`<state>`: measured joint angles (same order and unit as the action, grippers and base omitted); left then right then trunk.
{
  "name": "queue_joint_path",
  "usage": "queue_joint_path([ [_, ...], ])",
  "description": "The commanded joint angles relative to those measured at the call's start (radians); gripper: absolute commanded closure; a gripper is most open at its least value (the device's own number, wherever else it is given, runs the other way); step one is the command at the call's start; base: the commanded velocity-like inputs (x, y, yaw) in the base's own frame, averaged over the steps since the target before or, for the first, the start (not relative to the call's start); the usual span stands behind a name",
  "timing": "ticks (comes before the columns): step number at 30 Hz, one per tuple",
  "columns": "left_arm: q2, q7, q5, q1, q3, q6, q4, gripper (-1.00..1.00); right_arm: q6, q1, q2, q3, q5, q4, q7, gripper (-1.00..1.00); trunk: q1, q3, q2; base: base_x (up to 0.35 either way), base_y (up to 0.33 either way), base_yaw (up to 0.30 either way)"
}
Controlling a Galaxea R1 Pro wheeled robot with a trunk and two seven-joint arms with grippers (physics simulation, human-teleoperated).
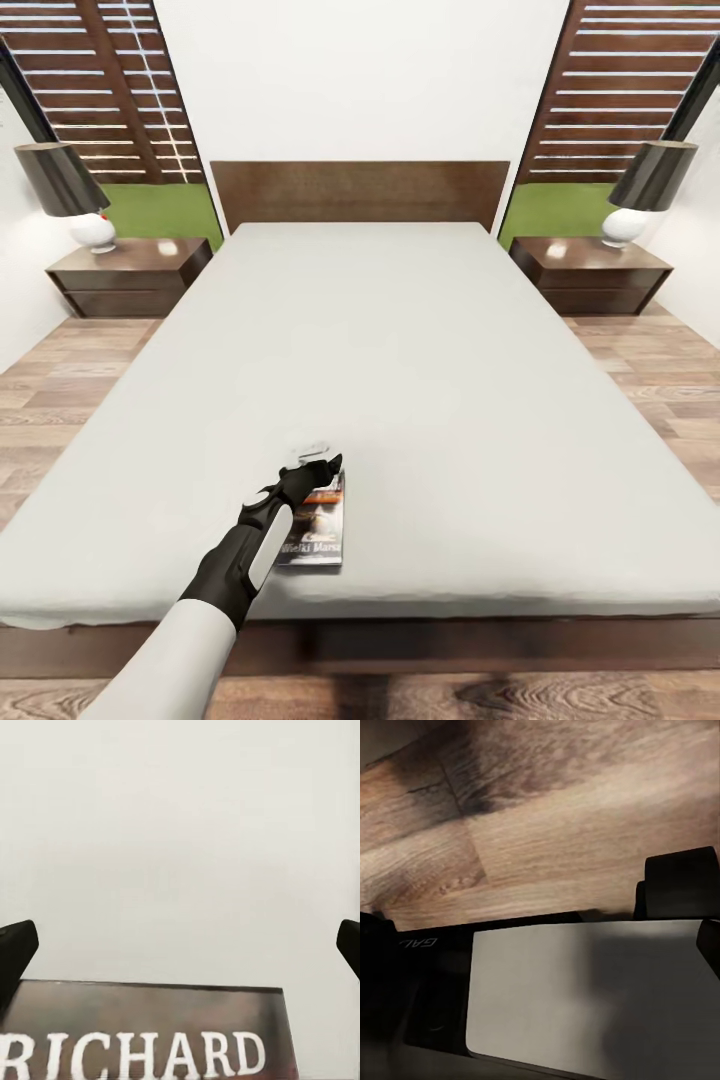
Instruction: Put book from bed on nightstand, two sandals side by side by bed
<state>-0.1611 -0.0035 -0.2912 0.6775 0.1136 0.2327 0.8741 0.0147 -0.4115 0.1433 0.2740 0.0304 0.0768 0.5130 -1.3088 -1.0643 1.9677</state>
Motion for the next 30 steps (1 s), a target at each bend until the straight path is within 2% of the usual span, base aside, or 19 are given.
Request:
queue_joint_path([
  [1,0.000,0.000,-0.008,-0.001,0.000,0.005,-0.002,-1.00,0.001,-0.001,0.001,0.005,0.003,0.003,0.004,-1.00,0.000,-0.001,0.000,-0.039,0.000,0.000],
  [30,0.000,0.000,-0.008,0.000,0.000,0.006,-0.003,-1.00,0.001,-0.001,0.000,0.005,0.003,0.003,0.004,-1.00,0.000,-0.001,0.000,-0.023,0.000,0.000],
])
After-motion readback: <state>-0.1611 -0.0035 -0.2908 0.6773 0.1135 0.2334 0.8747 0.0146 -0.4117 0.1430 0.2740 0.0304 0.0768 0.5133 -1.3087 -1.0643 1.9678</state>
